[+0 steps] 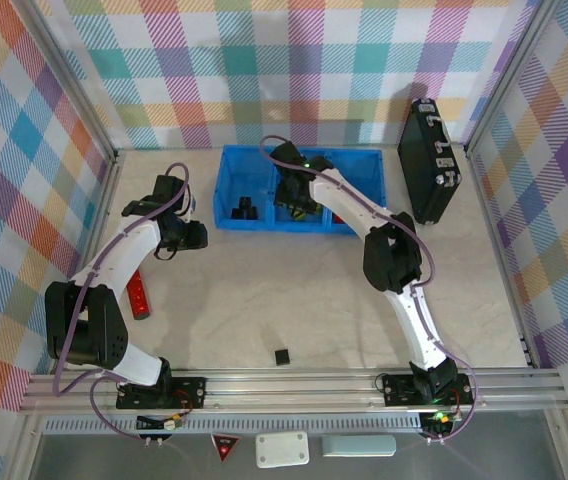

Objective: Sort the legos into containers by color
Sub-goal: Place the lego in the container.

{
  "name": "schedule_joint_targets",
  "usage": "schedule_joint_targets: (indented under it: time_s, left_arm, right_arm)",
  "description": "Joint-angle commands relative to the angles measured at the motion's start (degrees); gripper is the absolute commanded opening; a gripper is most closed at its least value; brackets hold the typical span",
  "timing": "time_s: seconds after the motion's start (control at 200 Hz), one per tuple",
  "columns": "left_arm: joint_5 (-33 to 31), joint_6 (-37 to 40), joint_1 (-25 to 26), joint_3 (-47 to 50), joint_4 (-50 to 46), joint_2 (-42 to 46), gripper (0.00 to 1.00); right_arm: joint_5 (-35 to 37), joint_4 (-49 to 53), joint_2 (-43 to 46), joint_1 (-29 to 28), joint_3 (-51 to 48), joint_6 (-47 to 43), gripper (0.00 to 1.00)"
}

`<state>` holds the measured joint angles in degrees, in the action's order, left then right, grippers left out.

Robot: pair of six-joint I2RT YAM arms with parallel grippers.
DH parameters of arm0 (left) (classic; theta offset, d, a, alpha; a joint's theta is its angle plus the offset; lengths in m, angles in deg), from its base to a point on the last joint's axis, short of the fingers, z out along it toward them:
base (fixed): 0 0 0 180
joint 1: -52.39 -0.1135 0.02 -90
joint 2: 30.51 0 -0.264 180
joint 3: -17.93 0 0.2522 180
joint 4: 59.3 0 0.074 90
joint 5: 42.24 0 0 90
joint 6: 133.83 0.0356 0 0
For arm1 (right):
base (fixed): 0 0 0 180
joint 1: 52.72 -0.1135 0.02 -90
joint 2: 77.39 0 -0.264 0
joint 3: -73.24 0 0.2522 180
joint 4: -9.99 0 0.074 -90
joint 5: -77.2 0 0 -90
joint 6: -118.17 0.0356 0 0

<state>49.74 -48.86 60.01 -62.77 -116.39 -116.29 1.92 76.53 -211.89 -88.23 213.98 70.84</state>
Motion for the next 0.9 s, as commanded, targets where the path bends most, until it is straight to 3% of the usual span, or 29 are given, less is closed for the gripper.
schedule_joint_targets:
  time_s: [0.0, 0.48, 0.895]
  left_arm:
    - [0.3, 0.6, -0.6, 0.2, -0.6, 0.7, 0.45]
    - [0.0, 0.6, -0.6, 0.3, -0.6, 0.9, 0.45]
    - [0.3, 0.6, -0.6, 0.4, -0.7, 1.6, 0.45]
  right_arm:
    - [-0.8, 0.0, -1.8, 1.8, 2.2, 0.7, 0.60]
    - [-4.1, -1.5, -9.4, 4.7, 11.9, -1.1, 0.63]
    - [-1.5, 0.6, -5.7, 4.7, 12.0, -1.9, 0.71]
